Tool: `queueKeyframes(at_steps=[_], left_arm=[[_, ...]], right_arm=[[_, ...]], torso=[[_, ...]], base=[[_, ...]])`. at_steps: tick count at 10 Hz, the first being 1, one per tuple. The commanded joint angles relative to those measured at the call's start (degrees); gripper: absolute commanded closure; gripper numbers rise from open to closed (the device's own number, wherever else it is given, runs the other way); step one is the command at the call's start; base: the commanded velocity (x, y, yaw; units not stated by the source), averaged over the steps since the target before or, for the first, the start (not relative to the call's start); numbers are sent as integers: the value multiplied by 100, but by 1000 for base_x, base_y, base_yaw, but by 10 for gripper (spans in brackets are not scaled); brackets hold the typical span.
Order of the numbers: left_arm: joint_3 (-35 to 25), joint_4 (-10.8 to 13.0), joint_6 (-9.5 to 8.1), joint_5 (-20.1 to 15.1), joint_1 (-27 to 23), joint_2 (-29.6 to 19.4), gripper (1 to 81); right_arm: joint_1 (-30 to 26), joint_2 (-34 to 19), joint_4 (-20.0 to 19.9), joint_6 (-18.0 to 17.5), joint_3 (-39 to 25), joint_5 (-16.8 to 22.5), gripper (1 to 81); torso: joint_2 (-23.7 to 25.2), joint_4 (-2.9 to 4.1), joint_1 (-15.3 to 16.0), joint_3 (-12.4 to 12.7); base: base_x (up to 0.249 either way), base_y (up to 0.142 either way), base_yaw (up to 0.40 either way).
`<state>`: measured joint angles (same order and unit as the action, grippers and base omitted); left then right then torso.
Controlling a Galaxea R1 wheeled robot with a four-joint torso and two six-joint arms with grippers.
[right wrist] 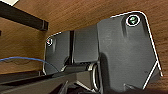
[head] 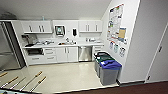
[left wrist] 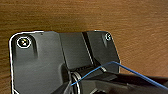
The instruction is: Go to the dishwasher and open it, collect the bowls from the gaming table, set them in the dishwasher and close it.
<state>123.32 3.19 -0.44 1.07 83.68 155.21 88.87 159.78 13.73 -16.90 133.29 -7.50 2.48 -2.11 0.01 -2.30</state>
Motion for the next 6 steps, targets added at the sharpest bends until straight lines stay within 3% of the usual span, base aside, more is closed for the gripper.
queueKeyframes(at_steps=[1,6], left_arm=[[-89,6,0,-283,-295,-86,10],[-62,-3,0,-283,-286,-86,10]], right_arm=[[-286,-75,69,28,-68,231,10],[-286,-58,78,28,-68,231,10]], torso=[[0,0,0,0],[-2,0,7,0]], base=[[255,0,0],[242,0,0]])
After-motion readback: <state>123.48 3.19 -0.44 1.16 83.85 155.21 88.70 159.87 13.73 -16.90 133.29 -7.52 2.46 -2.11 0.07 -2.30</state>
